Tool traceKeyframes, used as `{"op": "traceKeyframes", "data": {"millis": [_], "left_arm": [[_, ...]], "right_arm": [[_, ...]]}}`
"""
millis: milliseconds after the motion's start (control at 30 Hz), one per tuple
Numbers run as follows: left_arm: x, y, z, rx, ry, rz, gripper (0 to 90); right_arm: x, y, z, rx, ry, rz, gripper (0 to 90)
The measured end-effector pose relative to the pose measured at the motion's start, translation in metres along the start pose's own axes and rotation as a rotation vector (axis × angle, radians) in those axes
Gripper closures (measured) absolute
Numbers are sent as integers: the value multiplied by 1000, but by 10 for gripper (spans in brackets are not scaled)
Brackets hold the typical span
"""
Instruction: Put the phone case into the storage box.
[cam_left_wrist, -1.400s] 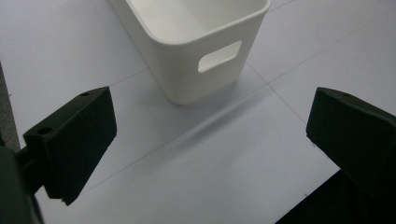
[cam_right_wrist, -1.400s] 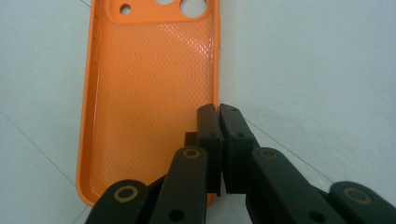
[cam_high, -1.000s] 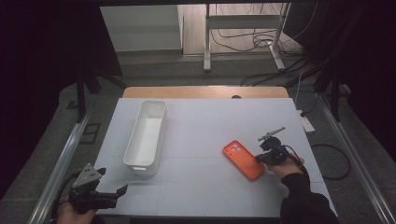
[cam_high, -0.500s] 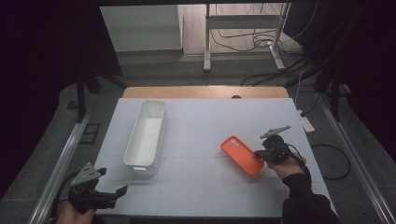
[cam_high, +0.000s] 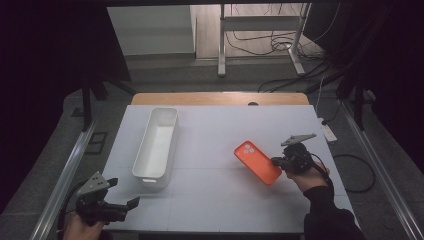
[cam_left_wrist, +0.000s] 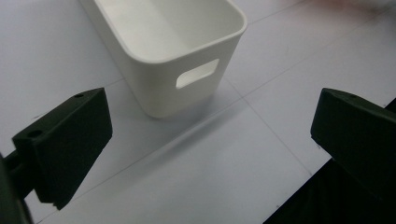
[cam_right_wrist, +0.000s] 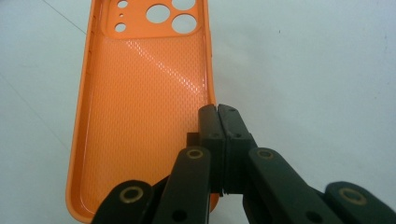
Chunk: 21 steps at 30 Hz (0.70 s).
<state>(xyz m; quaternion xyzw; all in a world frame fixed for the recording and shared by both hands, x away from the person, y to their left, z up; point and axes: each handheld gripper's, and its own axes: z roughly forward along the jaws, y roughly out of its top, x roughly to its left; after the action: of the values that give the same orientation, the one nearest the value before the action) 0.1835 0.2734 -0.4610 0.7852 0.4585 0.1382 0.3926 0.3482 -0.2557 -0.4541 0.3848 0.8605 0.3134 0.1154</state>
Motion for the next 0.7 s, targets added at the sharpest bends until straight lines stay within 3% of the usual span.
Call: {"op": "traceKeyframes", "data": {"millis": [300, 700], "left_arm": [[0, 8, 8, 3, -39, -7, 0], [-2, 32, 13, -8, -64, 8, 0]], "right_arm": [[5, 3, -8, -42, 4, 3, 892], [13, 7, -15, -95, 1, -19, 892]]}}
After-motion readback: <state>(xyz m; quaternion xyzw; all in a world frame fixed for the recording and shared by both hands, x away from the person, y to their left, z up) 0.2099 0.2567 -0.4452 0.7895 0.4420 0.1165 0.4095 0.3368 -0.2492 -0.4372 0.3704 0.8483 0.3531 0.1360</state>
